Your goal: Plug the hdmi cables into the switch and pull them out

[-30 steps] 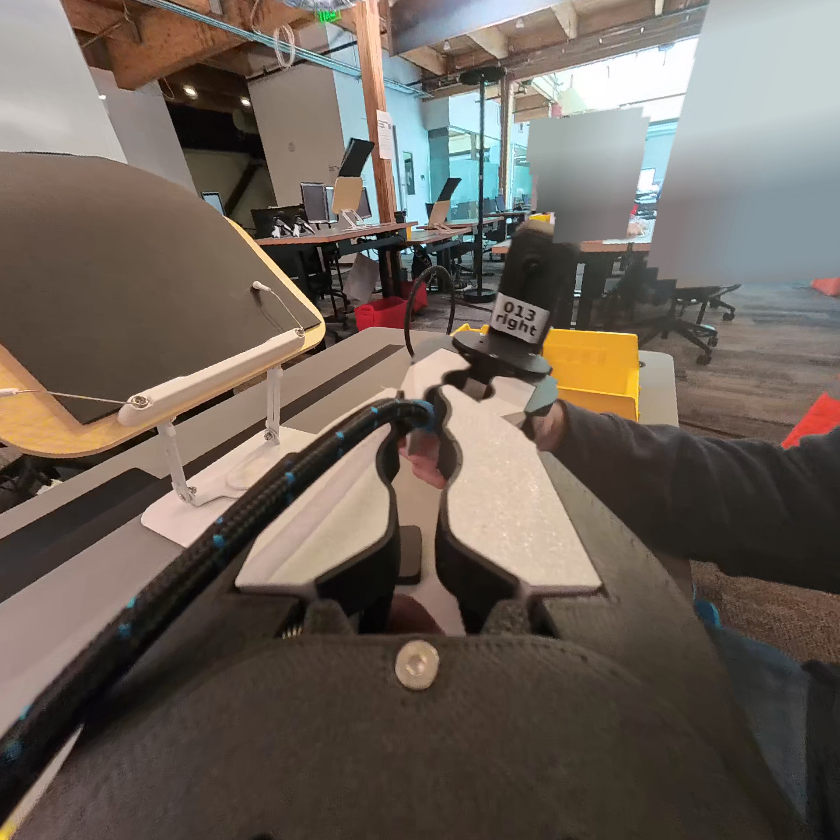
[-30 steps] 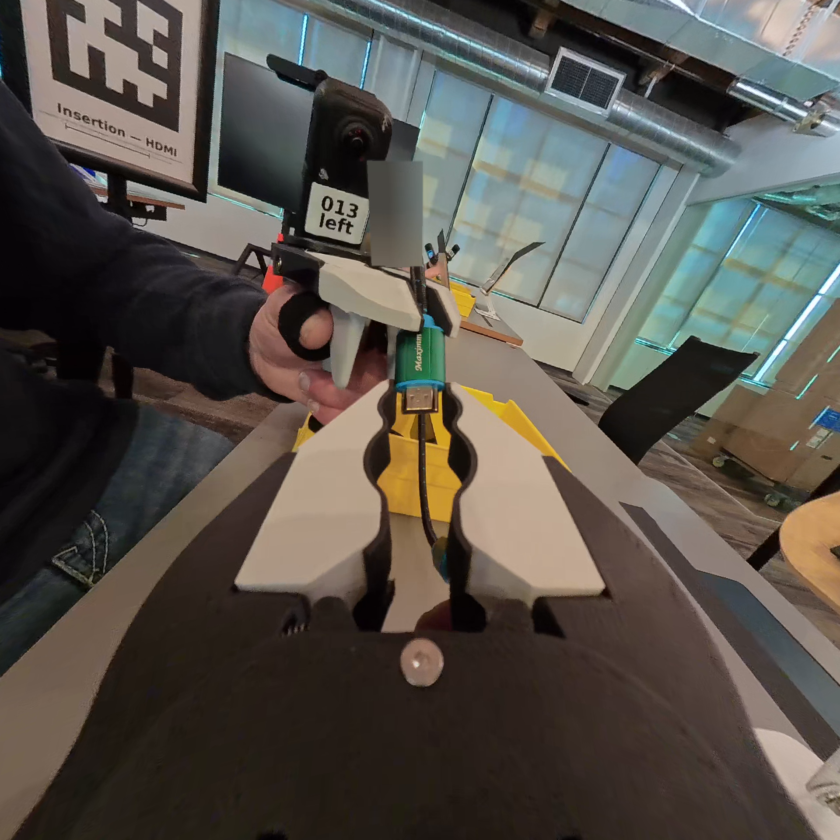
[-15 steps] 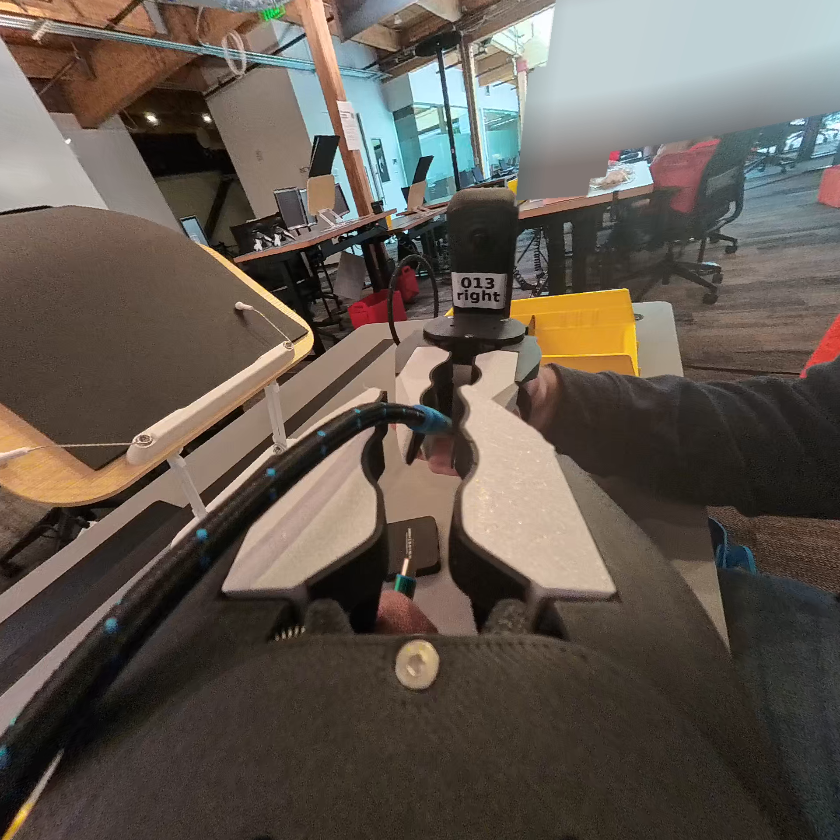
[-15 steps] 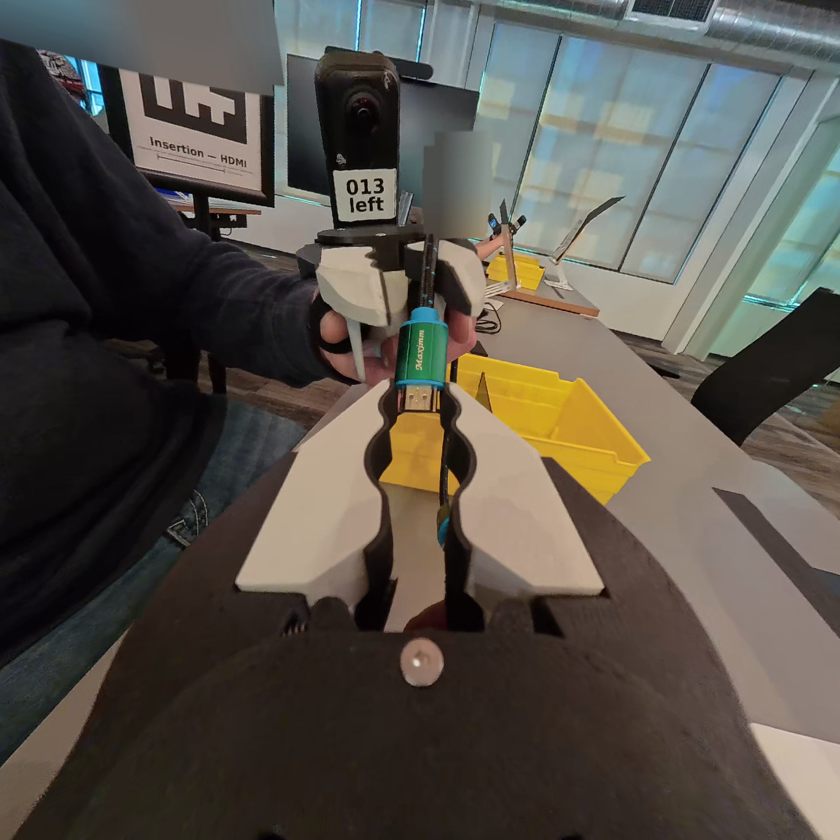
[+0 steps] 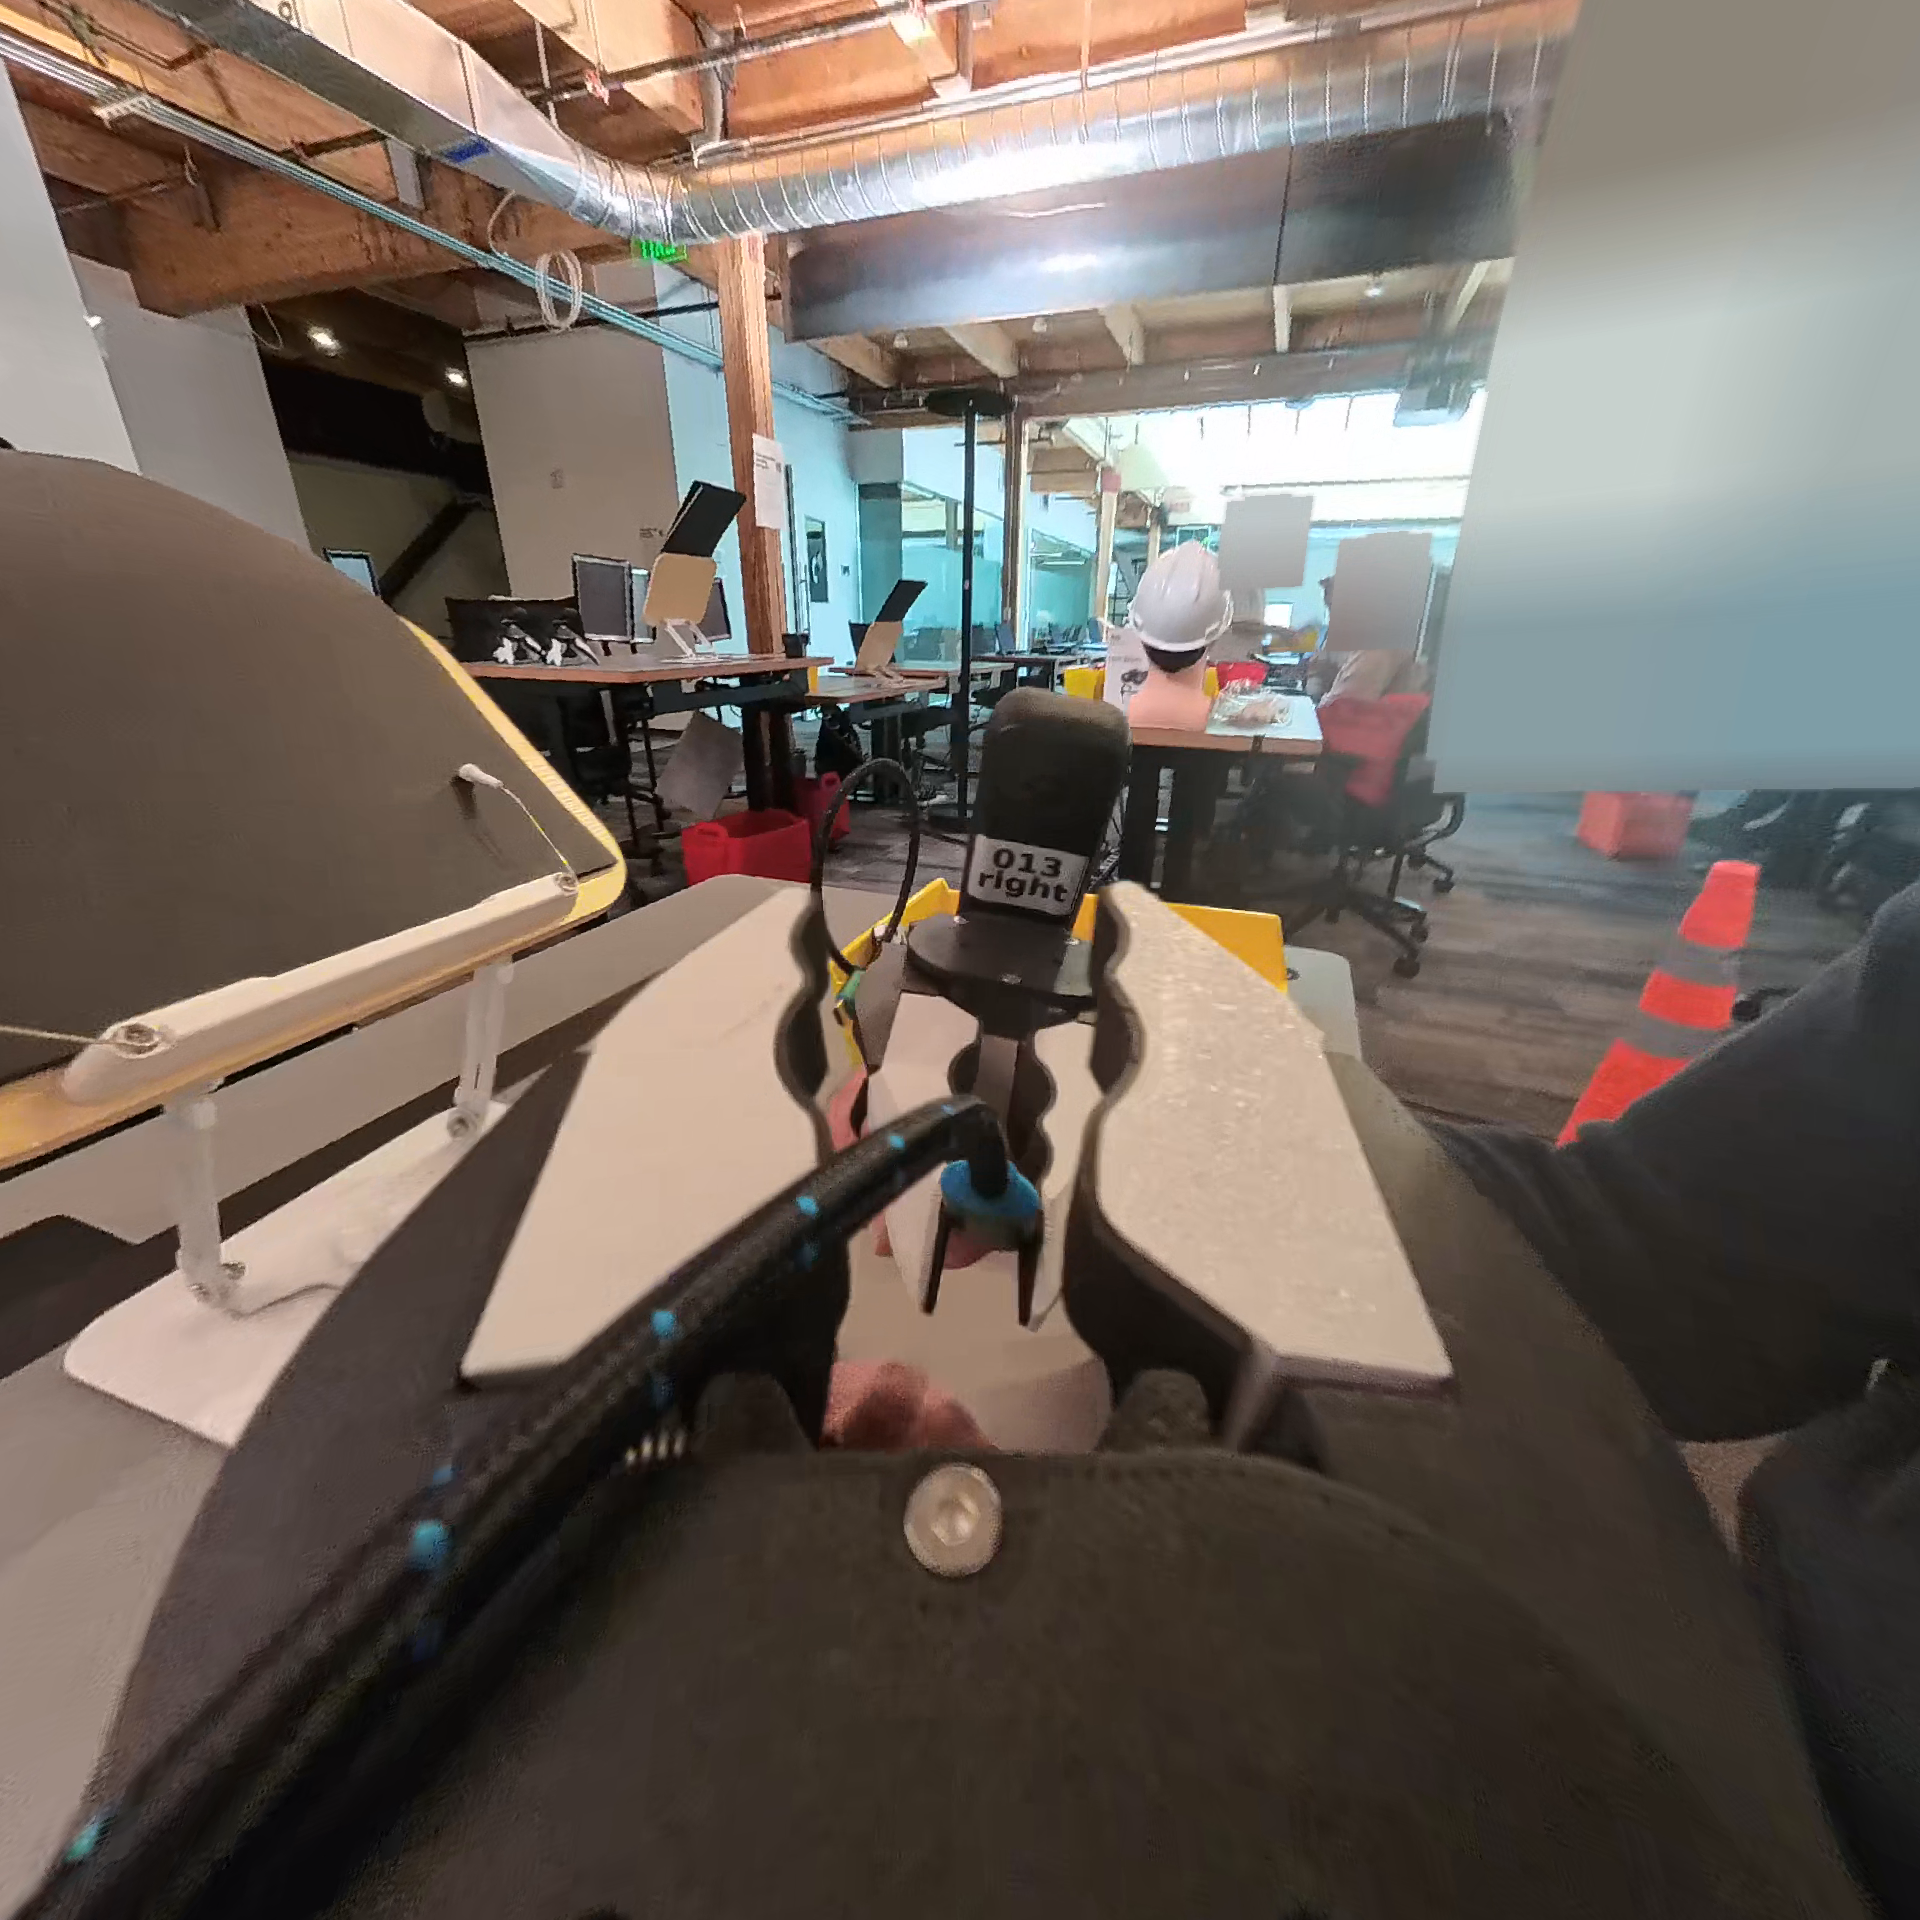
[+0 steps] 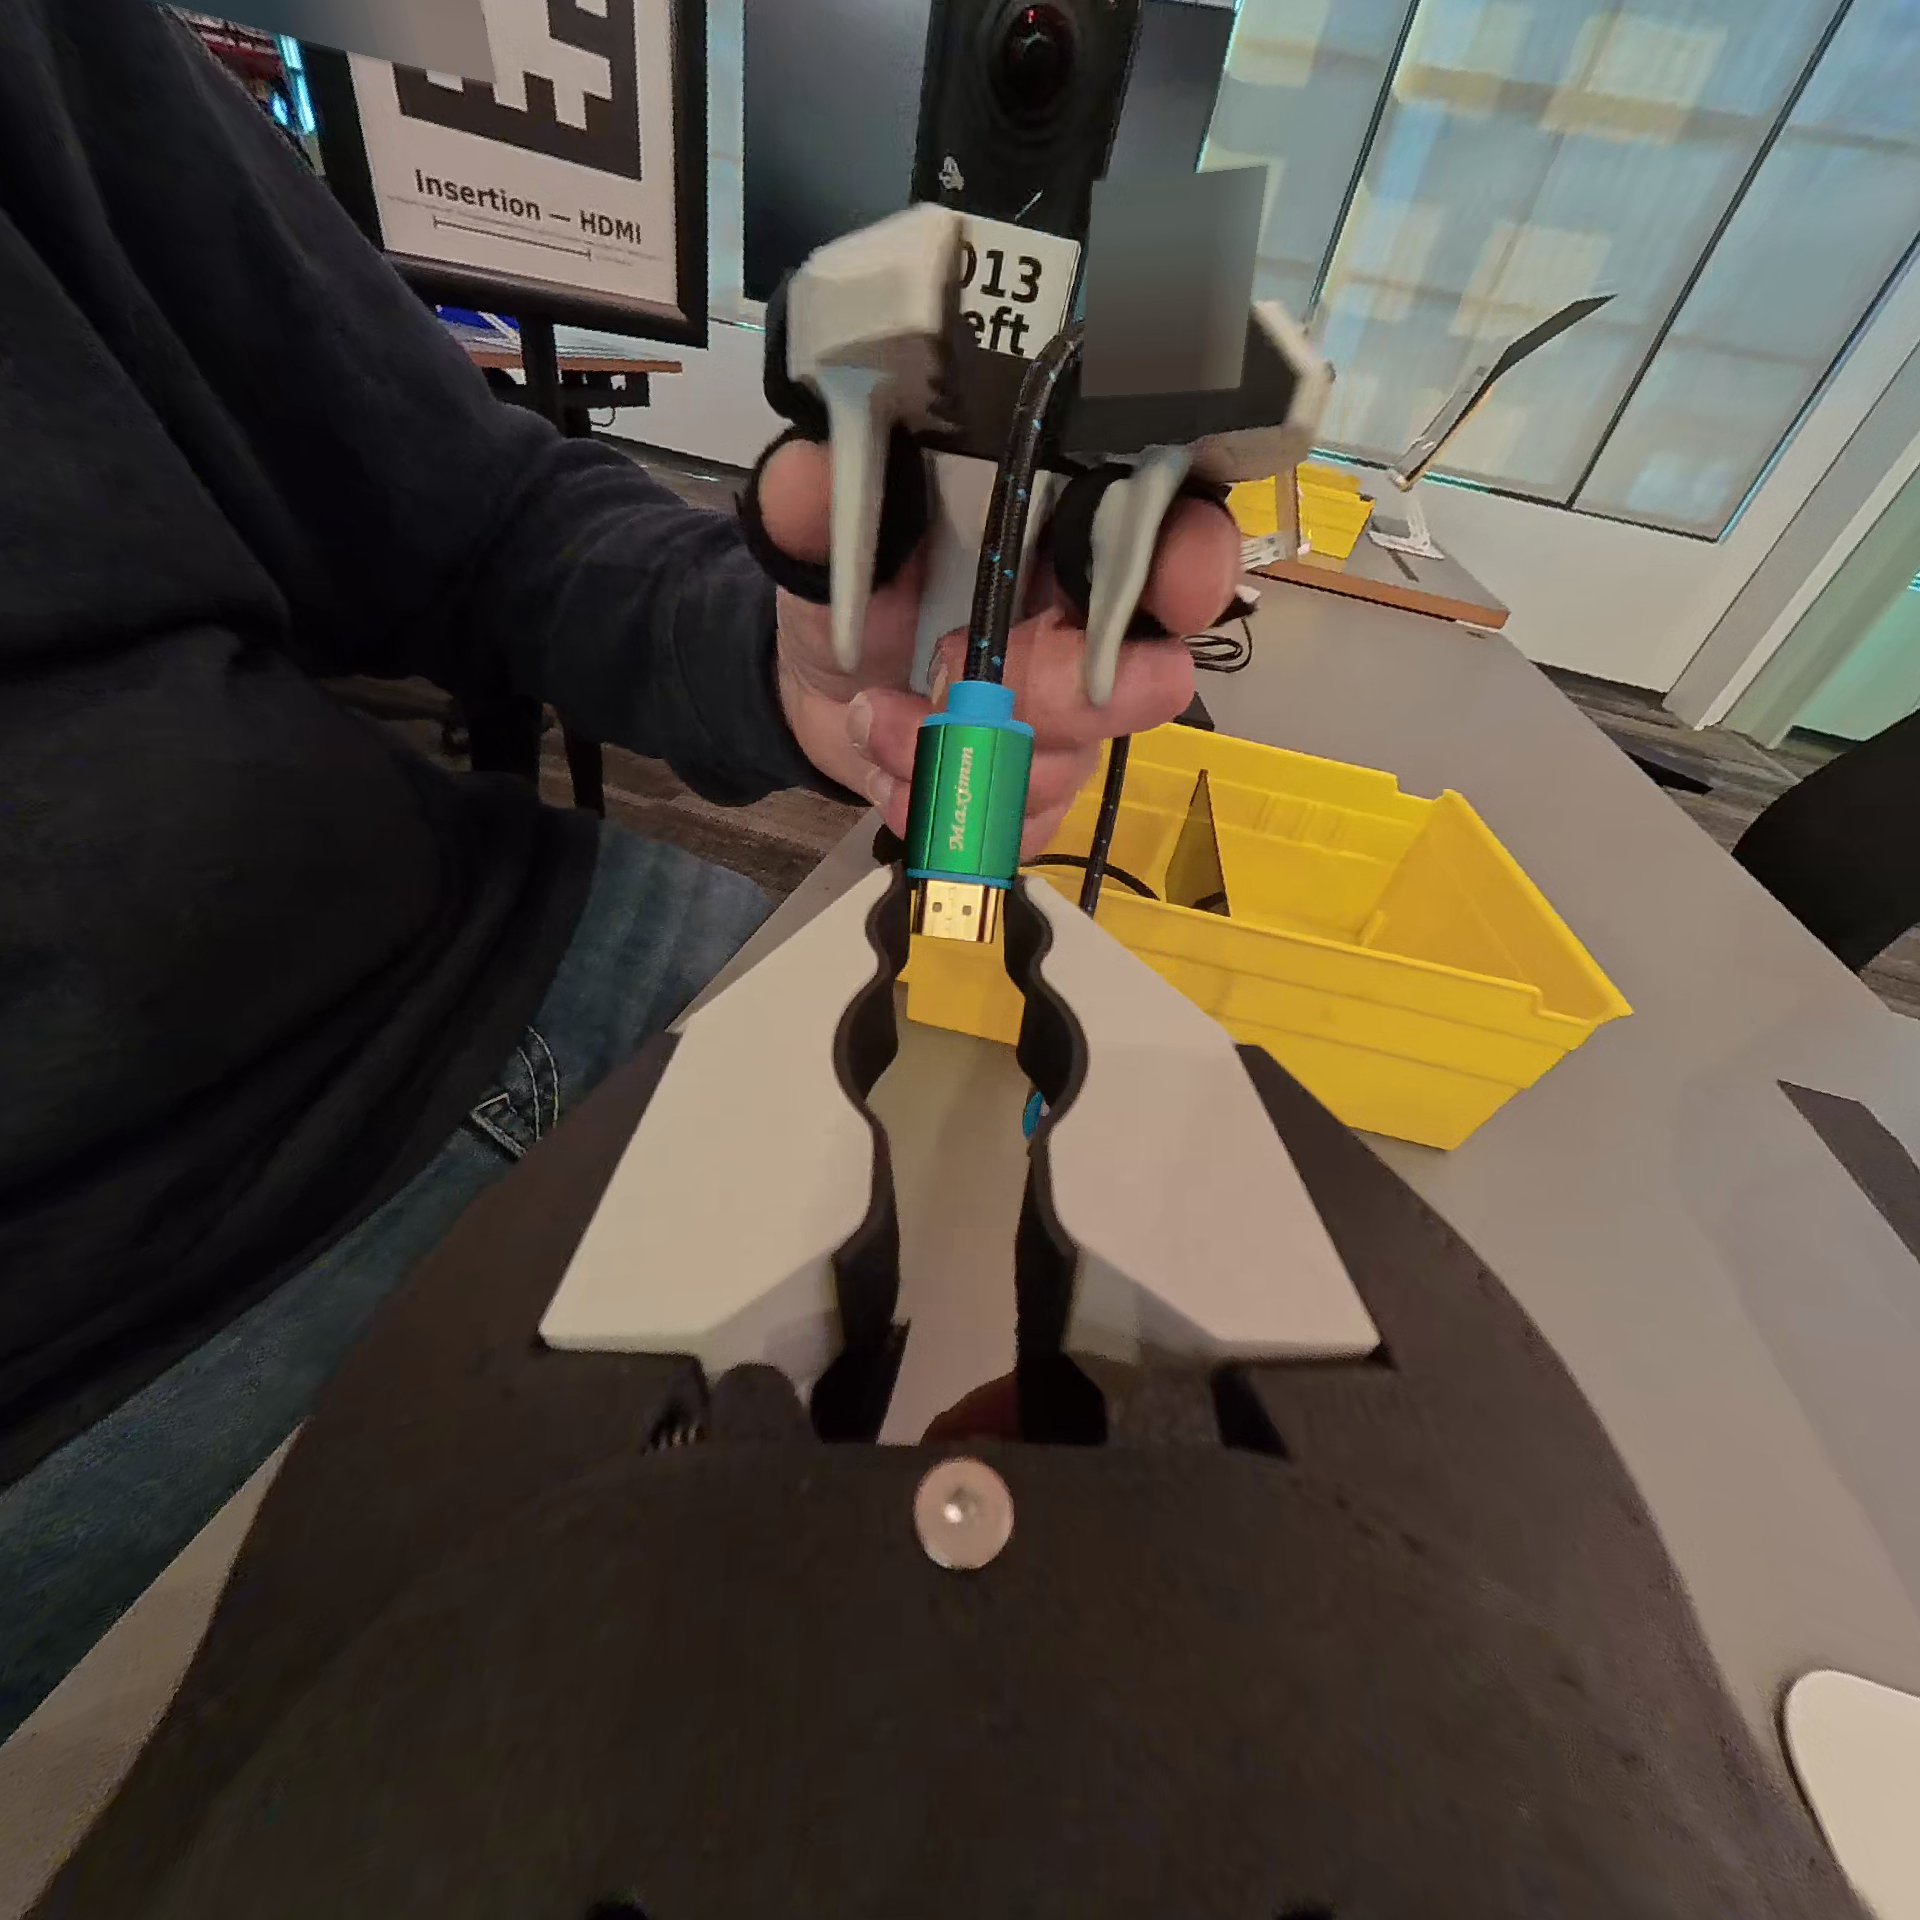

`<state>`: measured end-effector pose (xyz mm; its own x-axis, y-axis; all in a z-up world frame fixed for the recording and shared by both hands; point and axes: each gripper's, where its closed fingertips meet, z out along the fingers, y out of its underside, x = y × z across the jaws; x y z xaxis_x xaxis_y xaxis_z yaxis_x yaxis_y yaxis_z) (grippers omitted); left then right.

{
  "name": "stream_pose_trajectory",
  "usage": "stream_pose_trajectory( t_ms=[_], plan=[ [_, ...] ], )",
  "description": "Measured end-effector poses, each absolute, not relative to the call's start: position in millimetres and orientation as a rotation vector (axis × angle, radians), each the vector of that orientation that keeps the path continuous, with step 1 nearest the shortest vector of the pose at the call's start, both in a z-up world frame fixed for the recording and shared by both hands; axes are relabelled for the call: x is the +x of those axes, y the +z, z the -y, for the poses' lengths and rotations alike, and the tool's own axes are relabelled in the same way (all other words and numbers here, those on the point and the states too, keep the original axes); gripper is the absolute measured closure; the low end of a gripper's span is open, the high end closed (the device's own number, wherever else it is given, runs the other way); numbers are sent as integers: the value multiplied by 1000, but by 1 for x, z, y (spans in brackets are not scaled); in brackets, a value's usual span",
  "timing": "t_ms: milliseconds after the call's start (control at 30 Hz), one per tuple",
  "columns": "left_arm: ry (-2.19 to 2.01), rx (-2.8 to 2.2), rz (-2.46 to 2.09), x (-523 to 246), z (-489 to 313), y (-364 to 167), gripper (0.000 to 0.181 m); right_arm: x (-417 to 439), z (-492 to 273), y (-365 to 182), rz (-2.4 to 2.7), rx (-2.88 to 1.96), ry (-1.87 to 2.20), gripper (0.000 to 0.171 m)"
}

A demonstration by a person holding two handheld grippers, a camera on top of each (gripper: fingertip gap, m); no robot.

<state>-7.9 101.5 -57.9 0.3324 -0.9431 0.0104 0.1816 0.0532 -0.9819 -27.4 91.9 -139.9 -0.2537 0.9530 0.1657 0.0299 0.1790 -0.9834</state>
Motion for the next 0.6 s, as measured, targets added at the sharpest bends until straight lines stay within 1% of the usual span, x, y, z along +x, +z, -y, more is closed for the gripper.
stream_pose_trajectory(
  t_ms=[67, 100, 133, 333, 533, 567, 600],
  plan=[
    [-999, -1206, -849, -8, -103, -62, 155, -27, -91, -139, 1511, -981, 1231, 155],
    [-979, -1210, -866, -9, -104, -64, 162, -26, -91, -138, 1510, -980, 1238, 155],
    [-953, -1213, -886, -9, -104, -67, 165, -25, -91, -138, 1511, -981, 1239, 155],
    [-835, -1229, -1121, -4, -93, -85, 168, -24, -88, -150, 1581, -1015, 1235, 156],
    [-722, -1257, -1264, -4, -88, -98, 166, -22, -87, -156, 1614, -1025, 1209, 156],
    [-698, -1265, -1297, -4, -87, -102, 172, -22, -87, -154, 1609, -1022, 1217, 156],
    [-658, -1271, -1321, -5, -88, -105, 173, -20, -87, -152, 1603, -1019, 1219, 156]
  ],
)
